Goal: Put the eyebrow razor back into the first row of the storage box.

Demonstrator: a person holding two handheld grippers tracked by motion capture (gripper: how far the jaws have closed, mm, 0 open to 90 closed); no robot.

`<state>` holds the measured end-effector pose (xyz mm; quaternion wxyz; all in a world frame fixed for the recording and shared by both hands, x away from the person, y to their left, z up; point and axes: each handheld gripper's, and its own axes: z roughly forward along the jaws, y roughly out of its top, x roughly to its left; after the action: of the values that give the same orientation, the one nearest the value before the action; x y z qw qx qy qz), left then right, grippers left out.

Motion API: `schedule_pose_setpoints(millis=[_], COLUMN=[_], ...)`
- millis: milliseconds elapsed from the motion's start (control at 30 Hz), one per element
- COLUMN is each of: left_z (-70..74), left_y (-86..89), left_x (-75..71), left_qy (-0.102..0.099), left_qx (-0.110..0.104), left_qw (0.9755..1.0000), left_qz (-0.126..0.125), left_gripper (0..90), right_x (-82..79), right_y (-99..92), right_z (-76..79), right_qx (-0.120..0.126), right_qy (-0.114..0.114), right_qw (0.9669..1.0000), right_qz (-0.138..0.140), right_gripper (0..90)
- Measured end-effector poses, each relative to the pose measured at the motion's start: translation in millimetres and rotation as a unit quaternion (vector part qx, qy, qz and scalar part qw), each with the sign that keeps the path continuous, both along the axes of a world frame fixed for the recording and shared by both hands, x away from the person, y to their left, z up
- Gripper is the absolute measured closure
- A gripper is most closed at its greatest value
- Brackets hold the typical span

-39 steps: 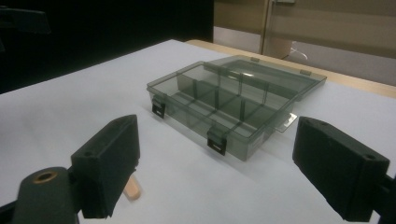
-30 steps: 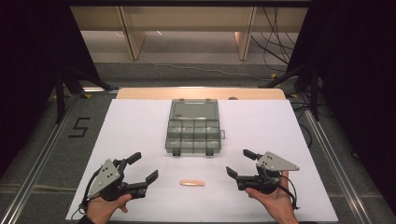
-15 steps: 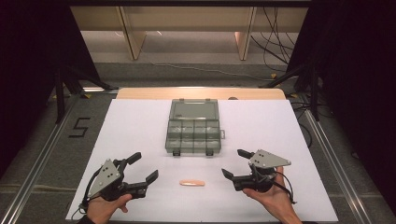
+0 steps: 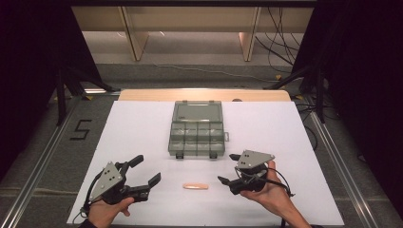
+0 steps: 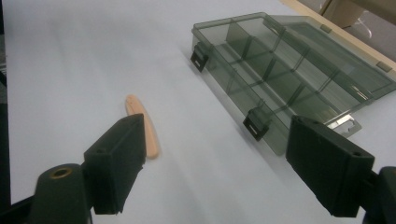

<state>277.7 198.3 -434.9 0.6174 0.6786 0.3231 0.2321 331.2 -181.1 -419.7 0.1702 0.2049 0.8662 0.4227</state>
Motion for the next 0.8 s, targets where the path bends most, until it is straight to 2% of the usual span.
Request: schedule_pose_setpoints(millis=[33,233,533,800], left_z=[0.0,0.1,0.1,0.1], left_y=[-0.2,-0.3,-0.1,-0.1], left_x=[0.0,0.0,-0.1,-0.1], left_qy=[0.0,0.0,0.0,0.0], left_qx=[-0.001,-0.001,-0.002,-0.002], left_qw=[1.0,1.0,1.0,1.0], left_qz=[0.0,0.0,0.001,0.001], left_gripper=[16.3,16.3,16.3,16.3], right_x=[1.1,6.2,10.4,14.7], right_y=[2.3,11.4,29.3,45.6], right_z=[1.8,3.7,1.5,-1.0], right_qx=[-0.005,-0.012,-0.041,-0.074], right_qy=[0.005,0.001,0.01,0.021], right_qw=[1.0,0.9999,0.9985,0.9952], right_qz=[0.001,0.011,0.035,0.06], right_gripper=[21.6,22.3,23.5,24.1])
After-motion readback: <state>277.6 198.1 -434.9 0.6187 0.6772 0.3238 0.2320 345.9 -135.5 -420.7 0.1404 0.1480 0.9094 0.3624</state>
